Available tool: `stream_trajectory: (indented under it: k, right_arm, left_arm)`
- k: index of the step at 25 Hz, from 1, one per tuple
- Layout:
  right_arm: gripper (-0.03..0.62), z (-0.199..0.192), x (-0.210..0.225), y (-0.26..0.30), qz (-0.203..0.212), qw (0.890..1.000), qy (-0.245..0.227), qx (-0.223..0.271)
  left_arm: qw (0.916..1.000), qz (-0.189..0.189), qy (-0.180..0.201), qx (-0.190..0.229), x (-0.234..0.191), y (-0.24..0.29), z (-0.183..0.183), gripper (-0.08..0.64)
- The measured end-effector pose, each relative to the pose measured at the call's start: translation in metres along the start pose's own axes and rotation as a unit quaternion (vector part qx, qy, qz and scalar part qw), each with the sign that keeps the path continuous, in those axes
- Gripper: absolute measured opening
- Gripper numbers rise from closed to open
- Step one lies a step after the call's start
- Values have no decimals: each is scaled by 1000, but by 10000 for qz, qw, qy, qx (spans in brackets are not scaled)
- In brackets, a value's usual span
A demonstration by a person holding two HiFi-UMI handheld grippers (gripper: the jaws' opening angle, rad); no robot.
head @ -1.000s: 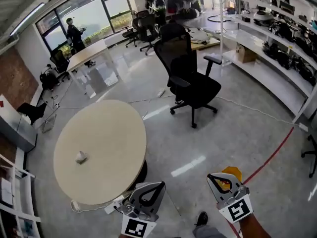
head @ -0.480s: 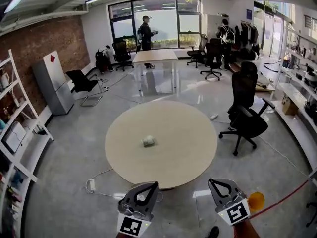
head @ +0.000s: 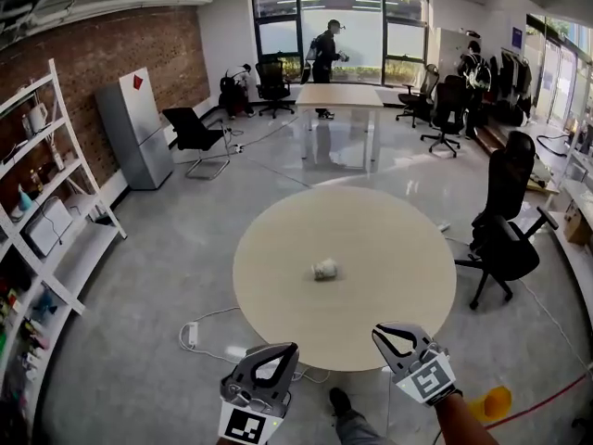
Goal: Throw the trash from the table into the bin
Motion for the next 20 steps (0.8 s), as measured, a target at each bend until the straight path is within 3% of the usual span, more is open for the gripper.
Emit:
stream_trajectory:
  k: [2,3,5,8,10,13,15,20]
  right_arm:
    - [14,-32,25,79,352,9993,143,-8]
    - [111,-51,42,129,554,9983,166,-34]
    - [215,-92,75,239,957,9953,74,-151]
    - [274,-164,99,374,1607,9847,-410,-544]
    - [294,-216,95,444,2198,9671,-956,-857]
    - [301,-285,84,509,2834,9389,-1414,-1346]
    - [302,-314,76,532,3054,9252,-1548,-1639]
    - [314,-317,65,562,3309,9095,-1465,-2045]
  left_arm:
    - [9996,90,-199,-169,-42,48,-46,43]
    - [9991,123,-307,-250,-64,75,-71,43]
    - [9977,142,-525,-398,-106,131,-127,43]
    - [9948,97,-865,-521,-153,204,-217,43]
    - [9920,128,-1113,-576,-171,240,-278,43]
    - [9850,161,-1544,-749,-179,271,-351,43]
    - [9792,136,-1814,-900,-177,275,-379,43]
    - [9704,139,-2133,-1124,-194,263,-391,43]
Point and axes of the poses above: the fingertips, and each gripper's own axes: y forward along the fingers, x to its right, z out of its top, the point moved 8 cm from there along -y, backward along the fingers, and after that the axes turned 11 degrees about -z, right-handed, at the moved point
